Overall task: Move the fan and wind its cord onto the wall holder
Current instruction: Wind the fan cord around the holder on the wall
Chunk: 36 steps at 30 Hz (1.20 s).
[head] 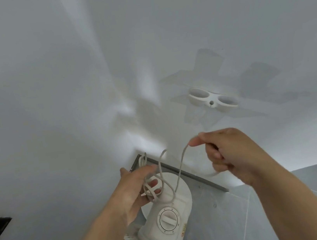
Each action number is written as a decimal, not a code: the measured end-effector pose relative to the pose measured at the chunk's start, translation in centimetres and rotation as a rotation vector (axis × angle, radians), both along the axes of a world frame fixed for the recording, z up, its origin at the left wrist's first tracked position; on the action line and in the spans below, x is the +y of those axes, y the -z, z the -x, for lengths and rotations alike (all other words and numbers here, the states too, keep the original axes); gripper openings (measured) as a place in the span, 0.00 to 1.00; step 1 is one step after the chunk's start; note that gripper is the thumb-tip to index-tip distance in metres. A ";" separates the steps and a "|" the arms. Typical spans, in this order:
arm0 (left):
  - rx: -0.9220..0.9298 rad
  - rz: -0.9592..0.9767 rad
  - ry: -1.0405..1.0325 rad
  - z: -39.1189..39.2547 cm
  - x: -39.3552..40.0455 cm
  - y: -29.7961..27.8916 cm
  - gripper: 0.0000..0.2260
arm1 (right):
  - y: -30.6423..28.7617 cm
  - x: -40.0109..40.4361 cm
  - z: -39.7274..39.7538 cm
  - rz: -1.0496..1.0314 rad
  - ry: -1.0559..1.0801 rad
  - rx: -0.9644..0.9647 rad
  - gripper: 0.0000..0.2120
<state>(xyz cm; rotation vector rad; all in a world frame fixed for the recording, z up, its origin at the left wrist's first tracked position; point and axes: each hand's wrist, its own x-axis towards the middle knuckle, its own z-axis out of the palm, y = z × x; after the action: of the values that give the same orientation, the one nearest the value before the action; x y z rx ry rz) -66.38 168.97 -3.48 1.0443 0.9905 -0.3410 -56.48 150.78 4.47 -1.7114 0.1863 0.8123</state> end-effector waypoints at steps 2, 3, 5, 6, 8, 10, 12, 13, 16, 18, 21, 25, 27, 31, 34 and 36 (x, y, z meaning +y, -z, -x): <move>-0.010 0.012 0.035 0.1 0.2 -0.4 0.42 | 0.0 -0.1 -0.7 0.099 -0.051 -0.073 0.14; -0.012 0.018 0.089 0.1 0.4 -0.6 0.40 | 0.0 -0.1 -0.9 0.126 -0.070 -0.093 0.14; 0.016 0.028 0.244 0.0 0.6 -1.5 0.27 | 0.1 0.1 -1.0 0.149 -0.100 -0.120 0.15; 0.032 0.033 0.296 -0.2 0.6 -2.0 0.19 | 0.2 0.2 -1.1 0.151 -0.110 -0.127 0.15; 0.028 -0.034 0.311 -0.9 0.5 -2.0 0.14 | 0.2 0.5 -1.0 0.143 -0.133 -0.139 0.15; -0.036 -0.315 0.327 -1.9 0.1 -0.8 0.21 | 0.2 0.8 -1.1 0.131 -0.168 -0.159 0.15; -0.207 -0.618 0.384 -2.8 -0.5 -0.4 0.20 | 0.0 1.0 -1.2 0.118 -0.212 -0.182 0.15; -0.323 -0.668 0.438 -3.3 -0.8 -0.1 0.18 | 0.0 1.2 -1.2 0.101 -0.231 -0.192 0.15; -0.553 -0.502 0.593 -4.6 -2.0 0.2 0.12 | -0.1 1.4 -1.5 0.037 -0.275 -0.220 0.15; -0.584 -0.436 0.644 -5.2 -2.5 0.2 0.14 | 0.0 1.3 -1.8 0.000 -0.260 -0.214 0.16; -0.602 -0.414 0.576 -5.8 -2.5 0.7 0.12 | 0.1 0.6 -2.2 -0.070 -0.229 -0.189 0.16; -0.641 -0.330 0.570 -6.4 -1.8 0.5 0.12 | -0.4 -2.2 -2.8 0.040 -0.328 -0.192 0.15; -0.638 -0.285 0.614 -6.6 -2.0 0.3 0.13 | -0.8 -4.2 -2.9 0.117 -0.402 -0.171 0.13; -0.634 -0.247 0.604 -6.7 -3.0 0.1 0.15 | -0.4 -6.3 -2.5 0.152 -0.418 -0.145 0.11; -0.618 -0.222 0.537 -6.8 -3.1 0.0 0.15 | 0.2 -6.7 -2.5 0.140 -0.390 -0.196 0.13; -0.618 -0.171 0.496 -6.9 -2.9 -0.2 0.13 | 0.4 -6.8 -2.8 0.090 -0.356 -0.223 0.14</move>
<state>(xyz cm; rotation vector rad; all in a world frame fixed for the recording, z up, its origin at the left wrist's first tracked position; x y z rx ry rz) -59.48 166.10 -3.28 1.4365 0.2000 -0.3085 -53.70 144.01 4.04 -1.9353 -0.2437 0.8718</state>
